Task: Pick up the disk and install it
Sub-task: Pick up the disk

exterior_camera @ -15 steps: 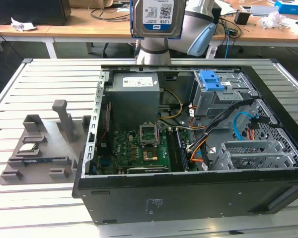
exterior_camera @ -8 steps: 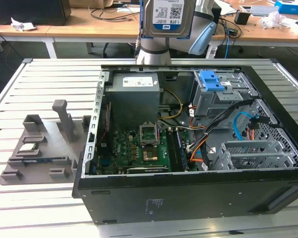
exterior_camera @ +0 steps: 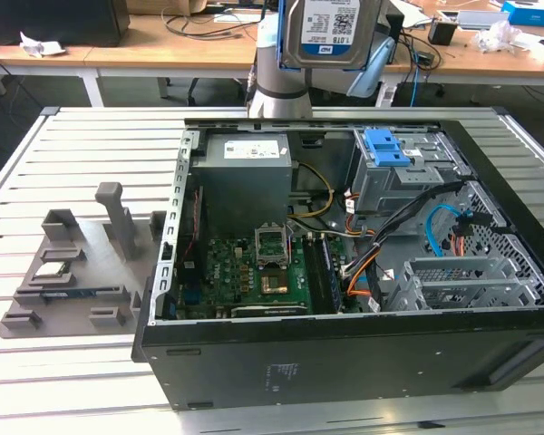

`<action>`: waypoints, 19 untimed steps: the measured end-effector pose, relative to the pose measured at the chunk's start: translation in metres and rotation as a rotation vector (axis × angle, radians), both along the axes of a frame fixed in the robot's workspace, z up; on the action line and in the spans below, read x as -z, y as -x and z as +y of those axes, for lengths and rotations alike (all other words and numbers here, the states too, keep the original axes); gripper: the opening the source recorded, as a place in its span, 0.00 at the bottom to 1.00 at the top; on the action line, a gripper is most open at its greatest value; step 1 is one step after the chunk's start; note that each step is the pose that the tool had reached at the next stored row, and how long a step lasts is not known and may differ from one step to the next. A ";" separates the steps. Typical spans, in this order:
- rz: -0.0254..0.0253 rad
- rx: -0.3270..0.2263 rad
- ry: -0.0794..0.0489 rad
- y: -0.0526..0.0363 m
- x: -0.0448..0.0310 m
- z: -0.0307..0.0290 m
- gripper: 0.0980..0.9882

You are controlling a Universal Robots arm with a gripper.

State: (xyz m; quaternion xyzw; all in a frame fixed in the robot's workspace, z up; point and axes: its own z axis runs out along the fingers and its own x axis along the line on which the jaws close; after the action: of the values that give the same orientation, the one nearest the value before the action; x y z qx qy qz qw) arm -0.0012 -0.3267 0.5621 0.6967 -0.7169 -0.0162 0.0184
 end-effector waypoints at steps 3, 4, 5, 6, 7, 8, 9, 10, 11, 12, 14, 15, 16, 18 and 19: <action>0.0002 0.000 0.000 -0.0090 0.0000 0.0002 0.30; 0.0003 0.000 0.000 -0.0114 0.0000 0.0003 0.30; 0.0003 0.000 0.000 -0.0162 0.0000 0.0004 0.30; 0.0005 0.000 0.000 -0.0213 -0.0001 0.0004 0.30; 0.0005 0.000 0.000 -0.0237 0.0000 0.0005 0.30; 0.0005 0.000 0.000 -0.0261 0.0000 0.0005 0.30; 0.0005 0.000 0.000 -0.0286 0.0000 0.0005 0.30; 0.0006 0.000 0.000 -0.0306 0.0000 0.0005 0.30; 0.0007 0.000 0.000 -0.0352 0.0000 0.0006 0.30; 0.0008 0.000 0.000 -0.0397 0.0000 0.0007 0.30; 0.0008 0.000 0.000 -0.0440 0.0000 0.0007 0.30; 0.0009 0.000 0.000 -0.0480 0.0000 0.0008 0.30; 0.0010 0.000 0.000 -0.0523 0.0000 0.0008 0.30; 0.0011 0.000 0.000 -0.0606 0.0000 0.0010 0.30; 0.0012 0.000 0.000 -0.0627 0.0000 0.0010 0.30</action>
State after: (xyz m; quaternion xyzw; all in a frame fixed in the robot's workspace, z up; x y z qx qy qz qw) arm 0.0615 -0.3257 0.5621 0.6967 -0.7169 -0.0165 0.0189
